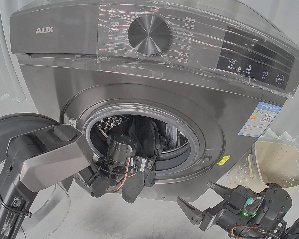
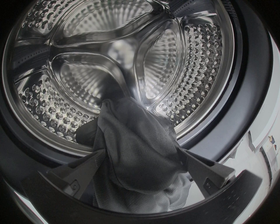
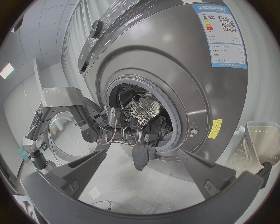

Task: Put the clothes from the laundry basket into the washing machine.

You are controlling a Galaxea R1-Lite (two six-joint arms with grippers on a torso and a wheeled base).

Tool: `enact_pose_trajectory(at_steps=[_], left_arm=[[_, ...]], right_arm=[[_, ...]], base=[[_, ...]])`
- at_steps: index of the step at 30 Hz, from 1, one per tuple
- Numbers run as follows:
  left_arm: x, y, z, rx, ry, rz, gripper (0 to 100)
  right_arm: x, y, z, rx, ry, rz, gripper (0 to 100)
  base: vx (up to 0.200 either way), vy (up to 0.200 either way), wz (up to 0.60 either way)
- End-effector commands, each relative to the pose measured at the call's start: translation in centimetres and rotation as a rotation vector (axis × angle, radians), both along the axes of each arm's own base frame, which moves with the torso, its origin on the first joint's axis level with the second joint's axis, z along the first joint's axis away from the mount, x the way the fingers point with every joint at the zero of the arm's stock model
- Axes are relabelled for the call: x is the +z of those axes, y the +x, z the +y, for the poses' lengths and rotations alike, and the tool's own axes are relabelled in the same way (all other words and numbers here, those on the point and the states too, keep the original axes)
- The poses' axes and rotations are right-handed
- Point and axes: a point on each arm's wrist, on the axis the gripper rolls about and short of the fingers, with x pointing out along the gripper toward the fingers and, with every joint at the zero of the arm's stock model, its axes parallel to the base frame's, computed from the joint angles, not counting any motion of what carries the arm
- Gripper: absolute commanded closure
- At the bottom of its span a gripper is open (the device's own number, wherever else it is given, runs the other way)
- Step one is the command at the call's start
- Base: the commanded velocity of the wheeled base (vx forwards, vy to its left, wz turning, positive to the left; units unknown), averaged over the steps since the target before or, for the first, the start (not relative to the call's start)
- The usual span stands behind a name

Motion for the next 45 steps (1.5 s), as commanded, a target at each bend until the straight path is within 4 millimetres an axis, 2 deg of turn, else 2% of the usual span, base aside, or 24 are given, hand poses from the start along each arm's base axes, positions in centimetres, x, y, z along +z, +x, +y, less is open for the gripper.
enact_pose_trajectory(at_steps=[1, 8, 16, 17, 21, 24, 34, 37, 43, 44, 45], left_arm=[[-0.1, -0.6, 0.0, -0.01, 0.012, 0.014, 0], [-1.7, -0.4, 0.0, -0.018, 0.025, 0.038, 0], [-2.4, -0.4, -0.2, -0.022, 0.03, 0.048, 0], [-2.4, -0.4, -0.2, -0.022, 0.028, 0.047, 100], [-2.2, -0.2, -0.3, -0.021, 0.021, 0.038, 100], [-0.3, 1.0, -1.1, -0.005, -0.034, -0.033, 100], [3.5, 4.8, -2.2, 0.087, -0.153, -0.237, 100], [4.4, 5.6, -2.0, 0.1, -0.175, -0.274, 100], [3.9, 5.5, -1.7, 0.103, -0.165, -0.259, 100], [3.8, 5.4, -1.7, 0.103, -0.161, -0.256, 0], [3.7, 5.3, -1.6, 0.103, -0.159, -0.253, 0]], right_arm=[[0.0, 0.0, 0.0, 0.002, -0.001, 0.001, 0], [0.0, 0.0, 0.0, 0.002, -0.001, 0.001, 0], [0.0, 0.0, 0.1, 0.001, 0.002, 0.0, 0], [0.0, 0.0, 0.0, 0.001, 0.003, -0.001, 0], [0.0, 0.0, 0.0, 0.0, 0.001, -0.002, 0], [0.1, 0.0, 0.0, 0.0, 0.002, -0.003, 0], [0.1, 0.0, 0.2, 0.008, 0.006, -0.004, 0], [0.1, 0.1, 0.2, 0.006, 0.007, -0.005, 0], [0.1, 0.1, 0.3, 0.008, 0.008, -0.006, 0], [0.1, 0.1, 0.3, 0.008, 0.008, -0.006, 0], [0.1, 0.1, 0.2, 0.006, 0.008, -0.006, 0]], base=[[0.0, 0.0, 0.0], [0.0, 0.0, 0.0], [0.0, 0.0, 0.0], [0.0, 0.0, 0.0], [0.0, 0.0, 0.0], [0.0, 0.0, 0.0], [0.0, 0.0, 0.0], [0.0, 0.0, 0.0], [0.0, 0.0, 0.0], [0.0, 0.0, 0.0], [0.0, 0.0, 0.0]])
